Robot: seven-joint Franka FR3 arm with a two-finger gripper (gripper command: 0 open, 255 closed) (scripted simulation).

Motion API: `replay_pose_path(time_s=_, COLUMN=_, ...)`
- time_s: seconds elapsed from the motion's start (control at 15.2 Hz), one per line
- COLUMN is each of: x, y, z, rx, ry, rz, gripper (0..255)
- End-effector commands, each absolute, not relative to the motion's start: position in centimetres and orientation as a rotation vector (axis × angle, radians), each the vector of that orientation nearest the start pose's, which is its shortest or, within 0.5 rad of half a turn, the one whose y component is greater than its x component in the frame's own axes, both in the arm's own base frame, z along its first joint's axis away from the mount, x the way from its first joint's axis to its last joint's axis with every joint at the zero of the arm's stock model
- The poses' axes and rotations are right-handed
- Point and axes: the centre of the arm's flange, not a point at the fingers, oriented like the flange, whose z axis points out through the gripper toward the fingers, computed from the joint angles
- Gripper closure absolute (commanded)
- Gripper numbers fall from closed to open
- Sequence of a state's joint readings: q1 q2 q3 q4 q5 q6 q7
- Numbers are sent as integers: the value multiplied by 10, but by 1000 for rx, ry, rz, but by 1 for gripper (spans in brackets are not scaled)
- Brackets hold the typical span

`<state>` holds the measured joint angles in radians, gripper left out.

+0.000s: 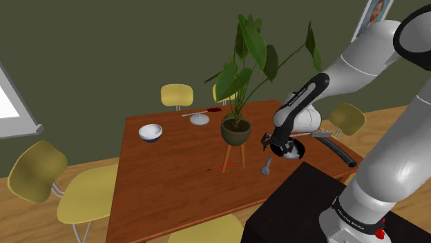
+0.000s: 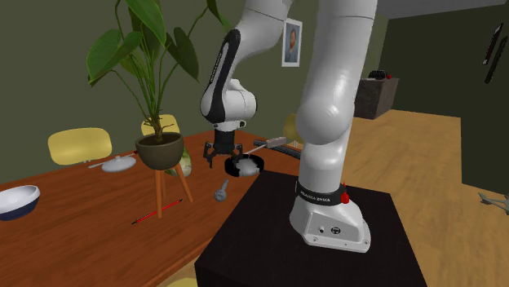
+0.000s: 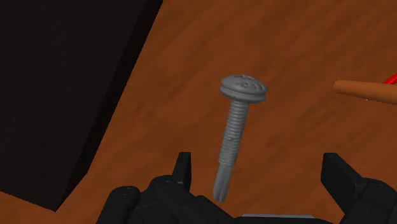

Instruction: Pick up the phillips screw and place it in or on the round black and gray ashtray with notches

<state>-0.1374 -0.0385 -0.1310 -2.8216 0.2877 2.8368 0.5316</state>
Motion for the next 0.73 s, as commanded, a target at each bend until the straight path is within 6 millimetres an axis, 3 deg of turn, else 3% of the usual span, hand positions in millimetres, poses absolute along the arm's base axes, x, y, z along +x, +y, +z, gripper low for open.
replay_pose_path(time_s=0.0, x=357, y=-125, z=192, rx=-2552, ry=1640, rz=-87, gripper=0)
replay_pose_path(time_s=0.2, x=362, y=-139, z=156, rx=-2464, ry=1751, rz=-120, gripper=0)
replay_pose_path(time_s=0.66, x=366, y=-139, z=122, rx=-2459, ry=1756, rz=-121, gripper=0)
